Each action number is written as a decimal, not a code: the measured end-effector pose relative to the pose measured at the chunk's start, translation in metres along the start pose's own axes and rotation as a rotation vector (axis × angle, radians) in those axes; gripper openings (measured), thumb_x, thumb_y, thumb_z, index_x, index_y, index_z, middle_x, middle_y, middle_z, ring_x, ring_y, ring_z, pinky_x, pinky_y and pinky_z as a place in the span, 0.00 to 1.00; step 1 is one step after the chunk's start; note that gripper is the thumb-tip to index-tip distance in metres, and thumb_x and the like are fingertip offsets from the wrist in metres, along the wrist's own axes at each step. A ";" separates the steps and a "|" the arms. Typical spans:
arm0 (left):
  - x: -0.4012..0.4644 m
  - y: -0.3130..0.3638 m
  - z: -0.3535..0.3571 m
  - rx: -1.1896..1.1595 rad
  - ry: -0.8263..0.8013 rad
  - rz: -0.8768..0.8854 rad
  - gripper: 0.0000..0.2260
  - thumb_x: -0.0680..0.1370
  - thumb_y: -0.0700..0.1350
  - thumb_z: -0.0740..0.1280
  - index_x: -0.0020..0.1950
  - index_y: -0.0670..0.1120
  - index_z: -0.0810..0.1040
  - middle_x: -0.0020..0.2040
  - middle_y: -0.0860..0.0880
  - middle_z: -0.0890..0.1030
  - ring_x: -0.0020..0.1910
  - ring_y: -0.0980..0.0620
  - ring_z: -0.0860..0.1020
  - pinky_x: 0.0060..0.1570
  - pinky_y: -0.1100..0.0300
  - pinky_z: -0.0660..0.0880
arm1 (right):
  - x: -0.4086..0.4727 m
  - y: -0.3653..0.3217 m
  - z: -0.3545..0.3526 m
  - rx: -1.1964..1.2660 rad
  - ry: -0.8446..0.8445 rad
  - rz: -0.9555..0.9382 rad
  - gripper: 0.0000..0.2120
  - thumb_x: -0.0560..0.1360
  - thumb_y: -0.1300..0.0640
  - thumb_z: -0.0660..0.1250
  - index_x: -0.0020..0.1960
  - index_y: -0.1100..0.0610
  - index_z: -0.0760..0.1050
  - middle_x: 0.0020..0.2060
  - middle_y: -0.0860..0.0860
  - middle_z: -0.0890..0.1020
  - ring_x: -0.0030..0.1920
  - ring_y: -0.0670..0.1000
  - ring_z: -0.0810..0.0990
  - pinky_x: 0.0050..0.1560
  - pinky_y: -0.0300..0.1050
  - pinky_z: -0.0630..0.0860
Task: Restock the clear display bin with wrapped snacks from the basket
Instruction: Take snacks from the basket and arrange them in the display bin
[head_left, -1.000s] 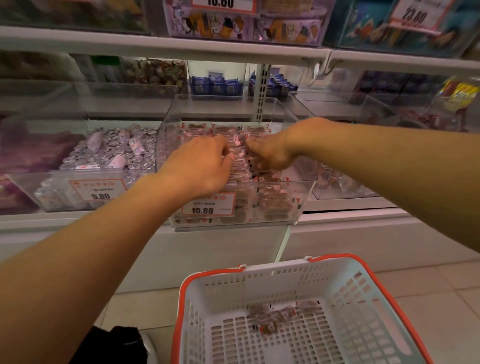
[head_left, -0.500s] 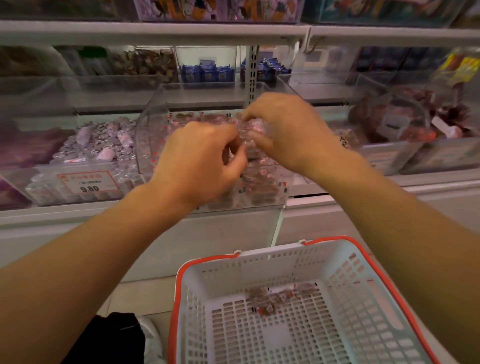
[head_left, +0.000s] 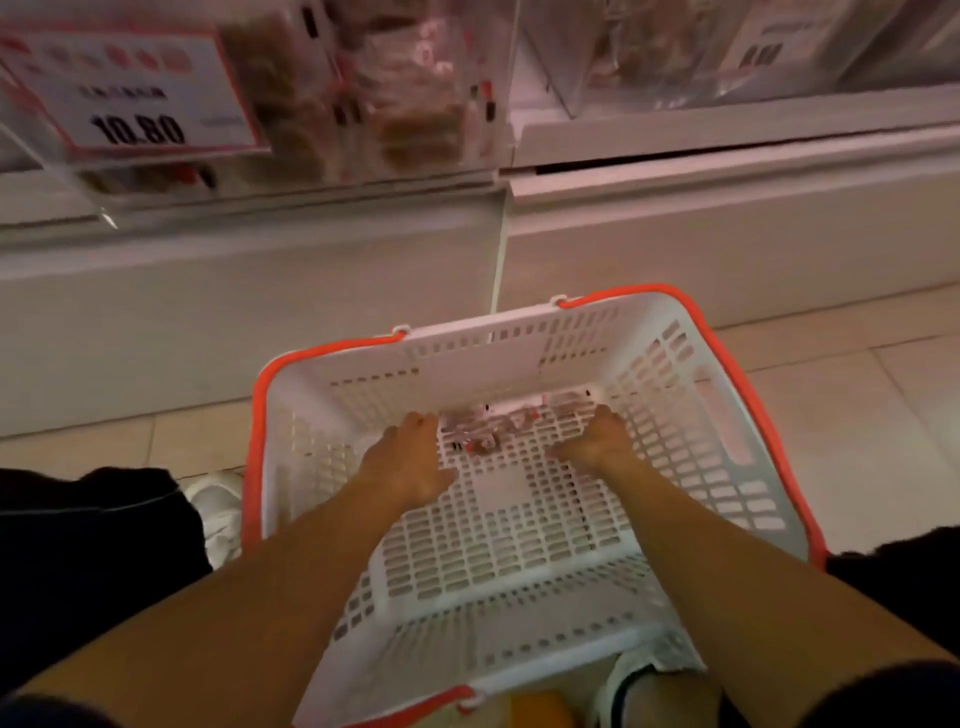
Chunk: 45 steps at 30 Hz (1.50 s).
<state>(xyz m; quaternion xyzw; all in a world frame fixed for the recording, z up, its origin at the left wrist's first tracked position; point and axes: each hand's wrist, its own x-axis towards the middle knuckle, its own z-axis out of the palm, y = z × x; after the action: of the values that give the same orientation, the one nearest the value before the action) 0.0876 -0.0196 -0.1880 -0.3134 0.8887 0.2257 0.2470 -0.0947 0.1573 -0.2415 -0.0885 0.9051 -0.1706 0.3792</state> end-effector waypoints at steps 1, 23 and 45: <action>0.007 0.002 0.010 -0.055 0.008 -0.034 0.34 0.76 0.59 0.68 0.76 0.47 0.60 0.74 0.45 0.63 0.69 0.41 0.69 0.65 0.46 0.71 | 0.009 0.001 0.004 0.020 0.022 -0.002 0.51 0.67 0.44 0.79 0.78 0.59 0.55 0.76 0.58 0.60 0.74 0.59 0.65 0.69 0.54 0.70; 0.066 0.018 0.086 0.185 0.269 0.045 0.22 0.74 0.48 0.74 0.64 0.46 0.69 0.67 0.47 0.68 0.63 0.42 0.67 0.58 0.50 0.70 | 0.039 -0.013 0.065 -0.195 0.137 -0.359 0.33 0.74 0.65 0.66 0.76 0.50 0.62 0.65 0.56 0.68 0.63 0.60 0.72 0.62 0.56 0.75; 0.077 0.033 0.077 0.003 -0.013 0.025 0.27 0.74 0.48 0.72 0.67 0.43 0.64 0.56 0.42 0.76 0.53 0.41 0.77 0.41 0.53 0.68 | 0.030 -0.017 0.079 -0.450 0.111 -0.356 0.20 0.80 0.61 0.62 0.71 0.59 0.64 0.68 0.57 0.67 0.66 0.60 0.70 0.61 0.55 0.75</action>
<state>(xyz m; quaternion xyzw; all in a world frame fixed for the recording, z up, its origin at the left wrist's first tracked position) 0.0355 0.0121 -0.2846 -0.3005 0.8912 0.2293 0.2506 -0.0585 0.1137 -0.3064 -0.3181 0.9100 -0.0338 0.2639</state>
